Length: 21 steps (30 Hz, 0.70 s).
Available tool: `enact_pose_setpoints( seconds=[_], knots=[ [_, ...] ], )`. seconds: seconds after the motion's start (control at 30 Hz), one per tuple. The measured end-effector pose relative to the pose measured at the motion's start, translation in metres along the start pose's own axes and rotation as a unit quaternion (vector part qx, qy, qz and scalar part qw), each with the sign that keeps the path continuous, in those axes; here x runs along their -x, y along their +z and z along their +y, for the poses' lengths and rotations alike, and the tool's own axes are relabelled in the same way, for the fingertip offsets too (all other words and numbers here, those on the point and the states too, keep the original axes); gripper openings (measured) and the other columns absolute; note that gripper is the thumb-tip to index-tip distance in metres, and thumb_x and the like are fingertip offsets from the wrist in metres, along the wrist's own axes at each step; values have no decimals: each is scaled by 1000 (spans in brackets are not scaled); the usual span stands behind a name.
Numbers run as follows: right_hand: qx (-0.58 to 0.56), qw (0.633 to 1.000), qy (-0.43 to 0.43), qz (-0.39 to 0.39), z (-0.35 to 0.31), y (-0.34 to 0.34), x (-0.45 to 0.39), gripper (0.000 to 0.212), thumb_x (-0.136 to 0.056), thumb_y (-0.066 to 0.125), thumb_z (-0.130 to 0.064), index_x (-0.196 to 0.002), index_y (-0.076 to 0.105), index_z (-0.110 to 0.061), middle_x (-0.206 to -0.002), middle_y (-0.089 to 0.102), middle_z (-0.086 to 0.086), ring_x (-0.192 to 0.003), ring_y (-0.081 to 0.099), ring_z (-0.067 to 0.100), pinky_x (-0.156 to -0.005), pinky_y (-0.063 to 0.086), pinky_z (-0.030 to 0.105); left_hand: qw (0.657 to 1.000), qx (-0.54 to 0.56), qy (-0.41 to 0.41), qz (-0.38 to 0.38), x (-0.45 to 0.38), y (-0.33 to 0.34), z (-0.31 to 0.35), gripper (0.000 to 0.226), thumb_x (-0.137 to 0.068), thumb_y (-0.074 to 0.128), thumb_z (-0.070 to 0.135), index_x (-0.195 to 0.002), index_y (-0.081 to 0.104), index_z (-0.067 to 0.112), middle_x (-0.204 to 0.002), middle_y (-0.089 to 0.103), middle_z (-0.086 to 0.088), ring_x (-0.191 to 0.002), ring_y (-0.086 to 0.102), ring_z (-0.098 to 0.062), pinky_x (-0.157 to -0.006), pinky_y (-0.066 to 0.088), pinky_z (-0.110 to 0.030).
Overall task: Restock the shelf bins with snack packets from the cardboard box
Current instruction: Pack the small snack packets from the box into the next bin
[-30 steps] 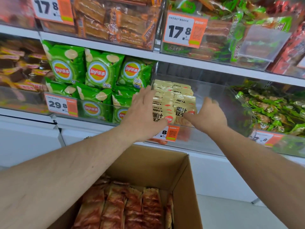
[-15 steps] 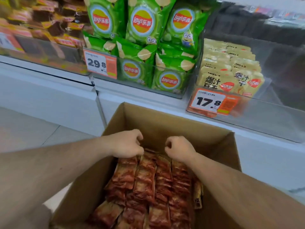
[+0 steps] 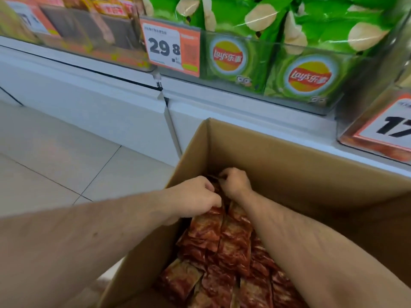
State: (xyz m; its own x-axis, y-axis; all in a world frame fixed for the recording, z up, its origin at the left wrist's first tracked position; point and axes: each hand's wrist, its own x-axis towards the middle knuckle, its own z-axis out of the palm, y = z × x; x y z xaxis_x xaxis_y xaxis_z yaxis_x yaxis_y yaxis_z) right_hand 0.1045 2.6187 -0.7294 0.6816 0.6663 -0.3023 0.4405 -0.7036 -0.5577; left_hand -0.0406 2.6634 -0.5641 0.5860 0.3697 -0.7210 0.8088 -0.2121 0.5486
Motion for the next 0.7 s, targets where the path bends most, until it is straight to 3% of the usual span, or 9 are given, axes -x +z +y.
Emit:
enact_pose_setpoints(
  seconds=[0.07, 0.1, 0.2, 0.27, 0.33, 0.43, 0.5, 0.57, 0.7],
  knots=[
    [-18, 999, 13, 44, -2, -3, 0, 24, -92, 57, -16, -110, 72, -18, -114, 71, 7, -108, 64, 27, -89, 48, 31, 997, 65, -34, -5, -2, -1, -4, 25, -76, 65, 29, -96, 53, 20, -95, 57, -8, -85, 55, -20, -74, 43, -36],
    [-30, 996, 6, 85, -3, -7, 8, 21, -93, 57, -16, -107, 71, -16, -109, 72, 9, -104, 64, 30, -86, 49, 33, 993, 106, -58, -11, -2, -2, -7, 28, -84, 63, 32, -108, 58, 18, -107, 62, -8, -95, 60, -21, -81, 49, -37],
    [-131, 970, -73, 190, -6, -25, 65, 12, -96, 55, -15, -103, 65, -14, -103, 70, 3, -99, 65, 24, -85, 51, 35, 955, 271, -115, -23, -3, -6, -11, 60, -101, 44, 46, -149, 35, 10, -142, 51, -15, -121, 55, -30, -97, 47, -43],
    [-201, 943, -169, 203, -10, -39, 116, 9, -97, 53, -19, -102, 59, -22, -110, 66, -8, -105, 63, 7, -90, 51, 26, 921, 369, -121, -29, -2, -10, -9, 60, -101, 40, 52, -141, 45, 8, -133, 58, -18, -119, 57, -33, -98, 47, -48],
    [-203, 917, -283, 195, -11, -49, 153, 9, -95, 50, -21, -102, 54, -25, -120, 64, -6, -114, 60, 3, -96, 49, 21, 902, 416, -108, -43, 1, -11, -3, 48, -100, 46, 46, -117, 63, 5, -113, 70, -16, -103, 66, -29, -91, 53, -47],
    [-161, 899, -381, 142, -6, -54, 168, 28, -84, 55, -8, -111, 54, -17, -132, 59, 10, -127, 54, 13, -106, 42, 23, 928, 366, -72, 26, 6, -5, 1, 22, -91, 60, 7, -113, 66, 2, -101, 73, -20, -84, 71, -31, -76, 59, -44],
    [-145, 922, -342, 109, 1, -56, 158, 42, -76, 52, -7, -117, 57, -15, -133, 58, 5, -126, 54, 14, -108, 38, 18, 949, 300, -39, 91, 7, -1, 0, 27, -84, 61, -6, -109, 65, 2, -99, 72, -19, -84, 71, -30, -75, 60, -44],
    [-125, 954, -249, 114, 9, -53, 141, 40, -72, 50, -10, -108, 66, -12, -121, 63, 0, -115, 59, 16, -101, 36, 9, 961, 247, -6, 124, 11, 2, -1, 25, -83, 58, -9, -102, 66, 5, -97, 72, -15, -82, 69, -24, -66, 58, -32],
    [-110, 987, -45, 111, 18, -47, 99, 32, -80, 56, -5, -106, 71, -13, -110, 68, 1, -103, 62, 18, -93, 44, 20, 975, 150, 27, 161, 17, 1, -3, 22, -86, 54, -7, -82, 59, 15, -85, 65, -5, -74, 60, -15, -60, 46, -24]
  ],
)
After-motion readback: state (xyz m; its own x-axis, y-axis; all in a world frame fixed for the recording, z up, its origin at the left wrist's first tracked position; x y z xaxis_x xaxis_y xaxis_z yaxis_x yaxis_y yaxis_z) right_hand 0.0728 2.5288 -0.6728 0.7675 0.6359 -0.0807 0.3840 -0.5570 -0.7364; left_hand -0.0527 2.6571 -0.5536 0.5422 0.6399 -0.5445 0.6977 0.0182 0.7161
